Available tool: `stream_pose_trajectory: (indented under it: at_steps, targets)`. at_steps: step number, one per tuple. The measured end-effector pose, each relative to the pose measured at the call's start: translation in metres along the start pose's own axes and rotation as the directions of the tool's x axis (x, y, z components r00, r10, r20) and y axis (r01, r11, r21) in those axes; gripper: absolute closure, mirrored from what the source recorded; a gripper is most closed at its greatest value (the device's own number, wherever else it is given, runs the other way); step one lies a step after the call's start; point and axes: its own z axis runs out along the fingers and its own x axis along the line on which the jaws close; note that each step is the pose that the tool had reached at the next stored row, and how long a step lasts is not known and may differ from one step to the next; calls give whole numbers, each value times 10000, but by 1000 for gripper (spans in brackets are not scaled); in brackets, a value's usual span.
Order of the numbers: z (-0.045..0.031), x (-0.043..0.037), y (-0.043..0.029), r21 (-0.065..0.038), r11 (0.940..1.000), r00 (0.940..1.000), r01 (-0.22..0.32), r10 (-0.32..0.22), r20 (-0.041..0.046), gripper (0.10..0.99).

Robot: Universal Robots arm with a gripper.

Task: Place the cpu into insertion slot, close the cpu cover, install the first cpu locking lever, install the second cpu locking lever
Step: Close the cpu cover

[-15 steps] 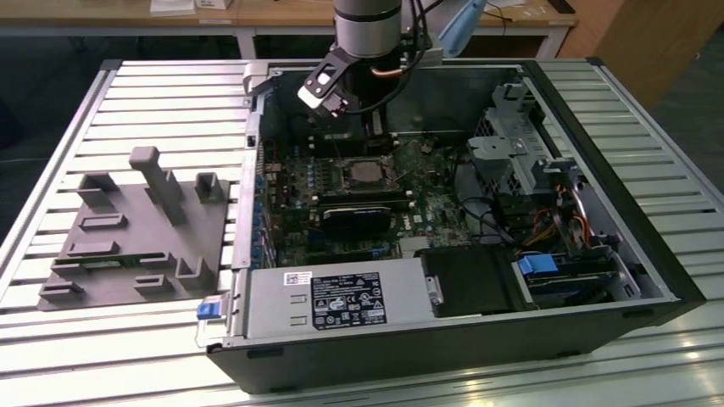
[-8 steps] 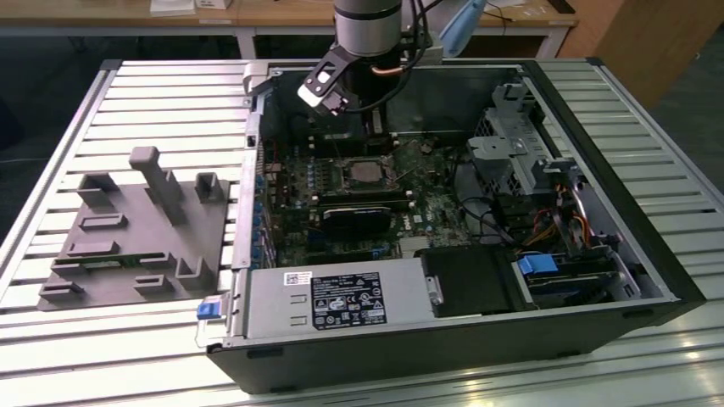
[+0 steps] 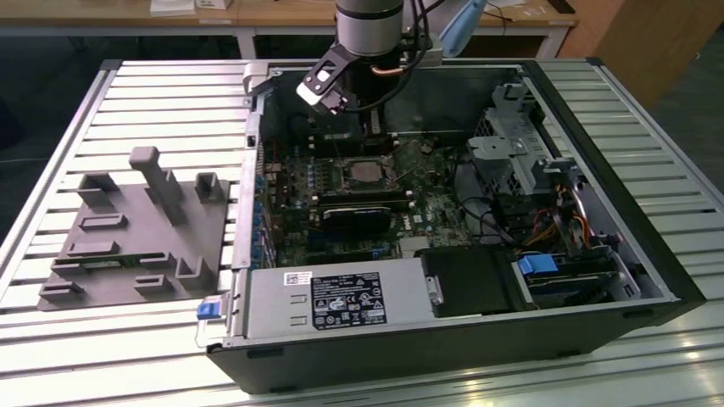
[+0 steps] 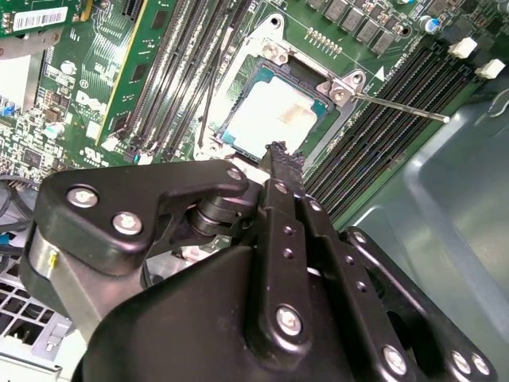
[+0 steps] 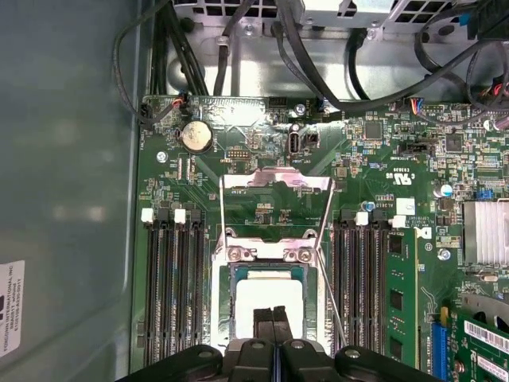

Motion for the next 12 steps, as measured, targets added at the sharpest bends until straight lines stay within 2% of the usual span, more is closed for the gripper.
stream_pose_trajectory:
  at_steps: [12]
  targets:
    - [-8, 0, 1, 2, 10000, 10000, 0, 0, -1, 984]
